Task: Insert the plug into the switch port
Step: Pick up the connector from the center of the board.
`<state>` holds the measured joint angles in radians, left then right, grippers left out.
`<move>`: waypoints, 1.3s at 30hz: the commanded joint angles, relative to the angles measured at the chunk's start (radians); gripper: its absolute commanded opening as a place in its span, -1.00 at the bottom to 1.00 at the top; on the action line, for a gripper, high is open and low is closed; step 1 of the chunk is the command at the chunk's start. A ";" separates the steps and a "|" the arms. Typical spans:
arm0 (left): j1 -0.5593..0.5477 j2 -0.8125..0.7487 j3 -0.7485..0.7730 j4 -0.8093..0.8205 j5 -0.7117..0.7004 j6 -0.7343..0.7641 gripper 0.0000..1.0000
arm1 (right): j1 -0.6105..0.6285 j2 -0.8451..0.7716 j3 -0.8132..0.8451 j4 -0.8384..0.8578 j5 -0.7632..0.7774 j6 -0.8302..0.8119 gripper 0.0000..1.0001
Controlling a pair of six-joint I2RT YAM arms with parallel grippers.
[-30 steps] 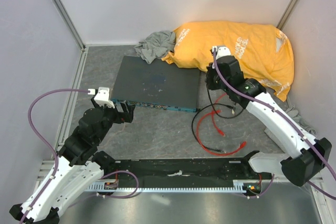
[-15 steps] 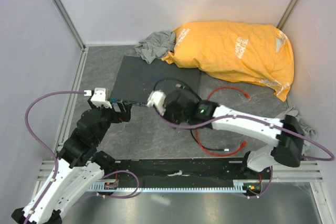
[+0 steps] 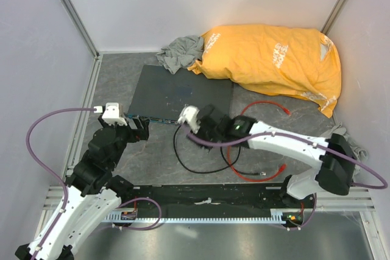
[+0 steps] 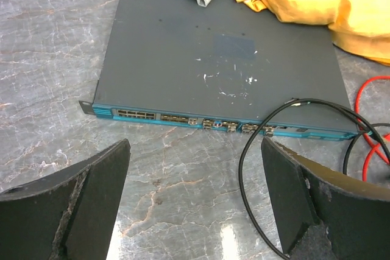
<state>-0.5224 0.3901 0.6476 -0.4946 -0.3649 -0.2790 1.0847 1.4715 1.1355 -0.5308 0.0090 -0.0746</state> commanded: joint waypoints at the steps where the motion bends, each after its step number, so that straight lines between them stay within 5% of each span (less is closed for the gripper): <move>1: 0.010 0.035 -0.003 0.031 0.006 -0.017 0.87 | -0.192 -0.066 0.033 0.063 0.031 -0.002 0.18; 7: 0.016 0.059 -0.003 0.039 0.040 -0.015 0.87 | -0.439 0.132 0.131 0.088 -0.004 0.015 0.12; 13: 0.018 0.075 -0.003 0.041 0.067 -0.014 0.86 | -0.523 0.263 0.220 0.107 -0.077 -0.051 0.09; 22: 0.021 0.073 -0.005 0.044 0.084 -0.011 0.86 | -0.540 0.326 0.202 0.060 -0.210 -0.186 0.05; 39: 0.030 0.090 -0.005 0.044 0.100 -0.009 0.86 | -0.505 0.366 0.198 0.009 -0.238 -0.198 0.01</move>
<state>-0.4992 0.4698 0.6476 -0.4911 -0.2813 -0.2790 0.5491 1.8355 1.3128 -0.4778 -0.2073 -0.2512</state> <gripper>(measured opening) 0.930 0.509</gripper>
